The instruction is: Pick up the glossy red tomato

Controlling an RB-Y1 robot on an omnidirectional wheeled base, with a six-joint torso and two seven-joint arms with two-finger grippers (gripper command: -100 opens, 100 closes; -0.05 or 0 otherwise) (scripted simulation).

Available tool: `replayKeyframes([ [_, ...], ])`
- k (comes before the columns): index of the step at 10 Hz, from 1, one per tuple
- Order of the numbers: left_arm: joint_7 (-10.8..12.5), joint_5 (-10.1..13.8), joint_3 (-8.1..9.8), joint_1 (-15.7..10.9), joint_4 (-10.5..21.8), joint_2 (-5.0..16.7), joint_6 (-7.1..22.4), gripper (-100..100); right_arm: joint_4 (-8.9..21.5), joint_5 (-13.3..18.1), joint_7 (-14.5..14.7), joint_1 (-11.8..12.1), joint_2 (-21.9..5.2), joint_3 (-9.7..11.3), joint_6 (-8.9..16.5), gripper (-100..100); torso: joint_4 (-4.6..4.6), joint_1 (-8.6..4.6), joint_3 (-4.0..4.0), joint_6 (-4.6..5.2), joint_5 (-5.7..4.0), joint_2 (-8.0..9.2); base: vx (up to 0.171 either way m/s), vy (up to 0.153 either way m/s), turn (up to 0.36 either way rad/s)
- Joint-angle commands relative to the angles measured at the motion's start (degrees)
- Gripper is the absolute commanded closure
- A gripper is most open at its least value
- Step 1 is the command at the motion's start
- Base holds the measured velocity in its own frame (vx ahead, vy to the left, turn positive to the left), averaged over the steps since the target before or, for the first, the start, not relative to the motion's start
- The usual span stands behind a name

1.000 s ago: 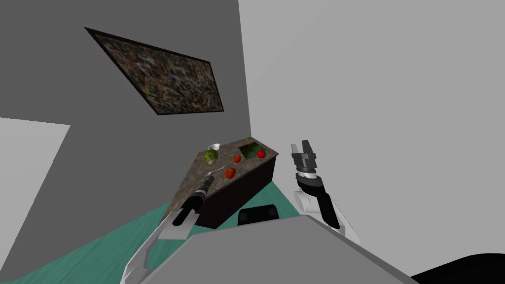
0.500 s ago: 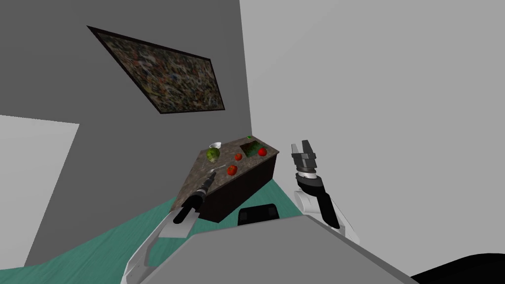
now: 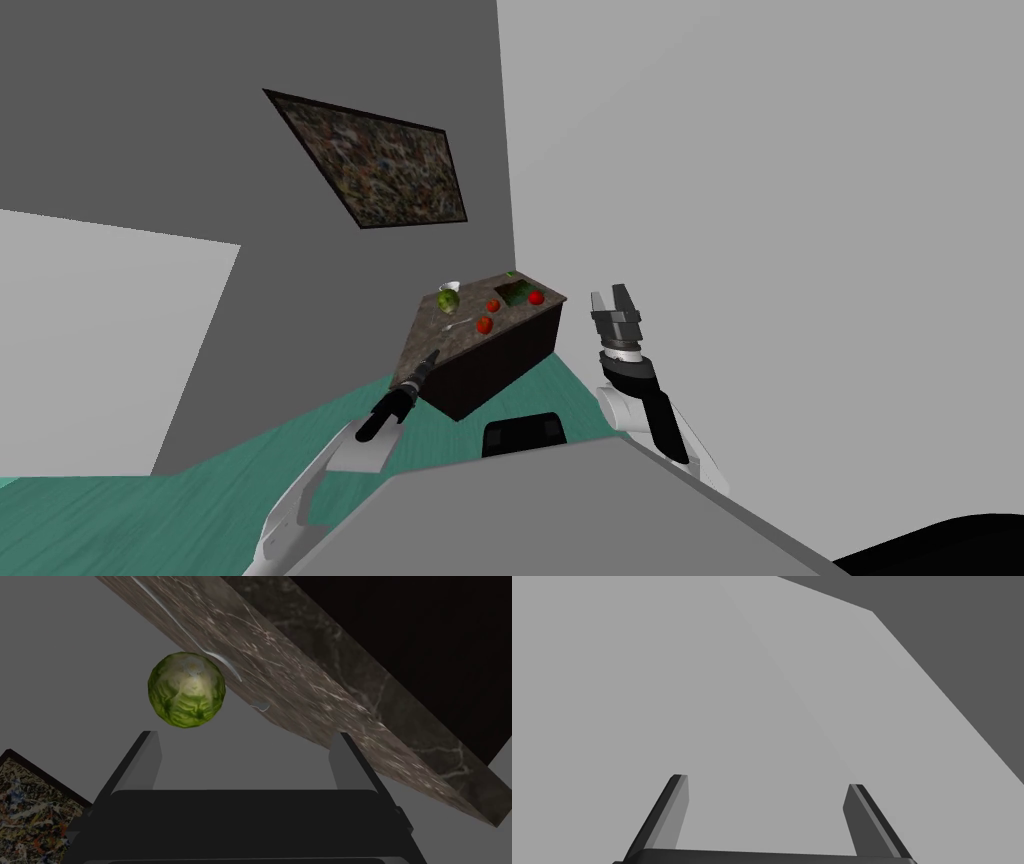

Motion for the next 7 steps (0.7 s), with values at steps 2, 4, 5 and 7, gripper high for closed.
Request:
replayKeyframes([
  [2,-1.8,2.1,-0.28,-1.0,-0.4,0.8,3.1,-100,0.0,0.0,0.0,0.0,0.0,0.0,0.0,0,-0.03,-0.16,-0.08,0.01,-0.03,-0.13,-0.191,0.068,0.057],
  [4,-2.7,3.4,-0.39,-1.5,-0.9,1.2,4.9,-100,0.0,0.0,0.0,0.0,0.0,0.0,0.0,0,-0.02,-0.2,-0.05,0.01,-0.04,-0.08,-0.203,0.061,0.041],
  [5,-2.0,2.5,0.2,-2.5,-0.9,0.2,3.1,-100,0.0,0.0,0.0,0.0,0.0,0.0,0.0,0,-0.03,-0.26,-0.07,0.01,-0.05,-0.13,-0.078,-0.114,0.016],
  [7,-1.5,1.9,0.33,-2.6,-0.7,-0.1,2.2,-100,0.0,0.0,0.0,0.0,0.0,0.0,0.0,0,-0.18,-1.16,-0.49,0.04,-0.25,-0.88,0.075,-0.171,-0.002],
])
